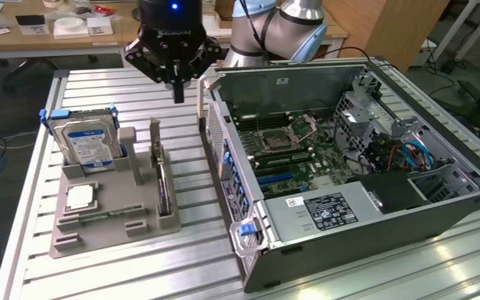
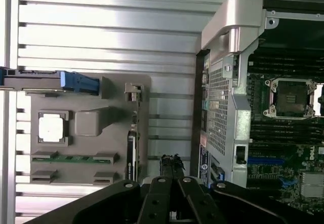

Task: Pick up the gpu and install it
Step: 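Reach for the gpu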

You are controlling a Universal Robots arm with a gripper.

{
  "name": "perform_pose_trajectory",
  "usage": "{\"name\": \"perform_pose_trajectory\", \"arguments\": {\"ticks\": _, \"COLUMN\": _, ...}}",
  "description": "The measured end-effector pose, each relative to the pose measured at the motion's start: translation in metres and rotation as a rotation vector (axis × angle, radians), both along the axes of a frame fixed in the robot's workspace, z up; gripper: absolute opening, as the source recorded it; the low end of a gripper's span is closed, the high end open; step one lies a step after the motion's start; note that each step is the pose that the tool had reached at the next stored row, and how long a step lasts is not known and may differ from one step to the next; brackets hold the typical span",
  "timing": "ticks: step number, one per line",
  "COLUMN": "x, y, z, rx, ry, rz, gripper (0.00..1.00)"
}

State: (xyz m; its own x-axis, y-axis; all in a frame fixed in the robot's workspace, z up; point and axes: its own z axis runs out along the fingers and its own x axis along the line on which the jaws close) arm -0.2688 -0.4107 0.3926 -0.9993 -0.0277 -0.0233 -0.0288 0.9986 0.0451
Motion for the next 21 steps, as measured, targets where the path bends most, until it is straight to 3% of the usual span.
{"name": "perform_pose_trajectory", "arguments": {"ticks": 16, "x": -0.044, "y": -0.0073, "z": 0.0001, "rx": -0.0001, "ry": 0.0001, "rz": 0.019, "gripper": 0.11}}
{"name": "perform_pose_trajectory", "arguments": {"ticks": 21, "x": -0.046, "y": -0.0074, "z": 0.0000, "rx": 0.0000, "ry": 0.0000, "rz": 0.019, "gripper": 0.11}}
